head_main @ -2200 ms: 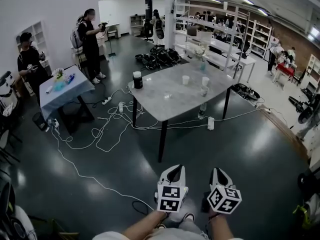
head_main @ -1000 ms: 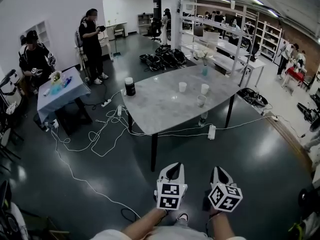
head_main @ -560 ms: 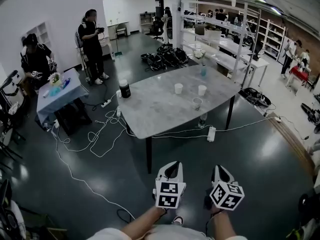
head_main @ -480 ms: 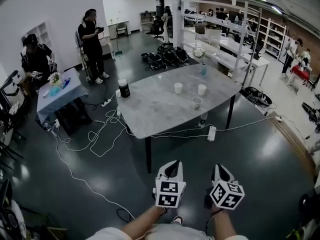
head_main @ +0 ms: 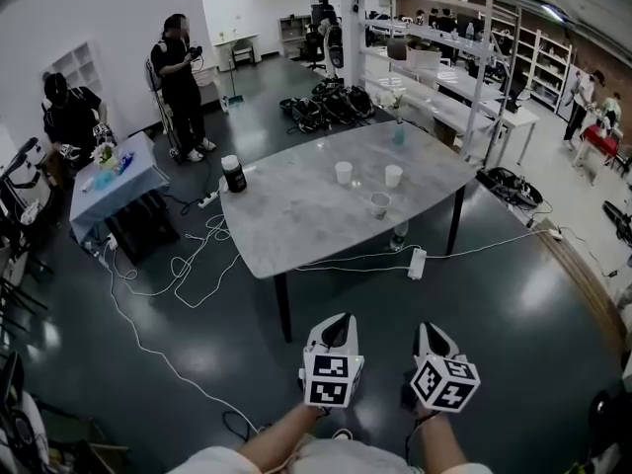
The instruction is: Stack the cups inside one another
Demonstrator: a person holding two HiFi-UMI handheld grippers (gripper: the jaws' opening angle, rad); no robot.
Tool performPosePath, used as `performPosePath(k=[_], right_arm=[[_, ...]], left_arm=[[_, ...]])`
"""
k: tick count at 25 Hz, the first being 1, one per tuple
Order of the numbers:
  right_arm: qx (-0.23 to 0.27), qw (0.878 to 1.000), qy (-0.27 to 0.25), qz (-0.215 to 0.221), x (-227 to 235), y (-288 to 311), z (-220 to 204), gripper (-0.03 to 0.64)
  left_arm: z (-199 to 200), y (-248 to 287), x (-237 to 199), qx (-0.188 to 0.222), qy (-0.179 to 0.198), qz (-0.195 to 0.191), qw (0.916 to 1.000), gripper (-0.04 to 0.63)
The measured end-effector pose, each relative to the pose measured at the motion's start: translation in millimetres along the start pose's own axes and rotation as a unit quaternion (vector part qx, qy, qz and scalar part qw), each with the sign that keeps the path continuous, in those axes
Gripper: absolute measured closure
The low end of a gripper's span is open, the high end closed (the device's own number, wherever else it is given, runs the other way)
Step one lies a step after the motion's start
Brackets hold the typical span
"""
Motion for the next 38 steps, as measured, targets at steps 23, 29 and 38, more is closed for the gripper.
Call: performPosePath(k=[23,29,38], right_arm=[[-0.008,1.000,0.012,0.011,59.3,87.0,26.9,0.609],[-0.011,0.999,-0.010,0.031,79.4,144.9,63.4,0.609],[-0.022,0.998,-0.017,0.050,98.8,215.1,97.4,0.609]], left_arm=[[11.8,113.7,0.3,-0.015,-0.003,0.006,0.9999,0.601],[39.2,183.0,1.9,-0.008,-0.011,0.006,0.9999,0.601],[69.0,250.1,-15.4,-0.010,-0.017,0.024,0.9995,0.601]])
Point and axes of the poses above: the fingertips, and each gripper's own axes: y forward along the fingers, x to its right, z out of its top, the point moved 3 cm from there along -y, backward along the fingers, and after that the axes turned 2 degrees about -y, right-handed, at the moved point
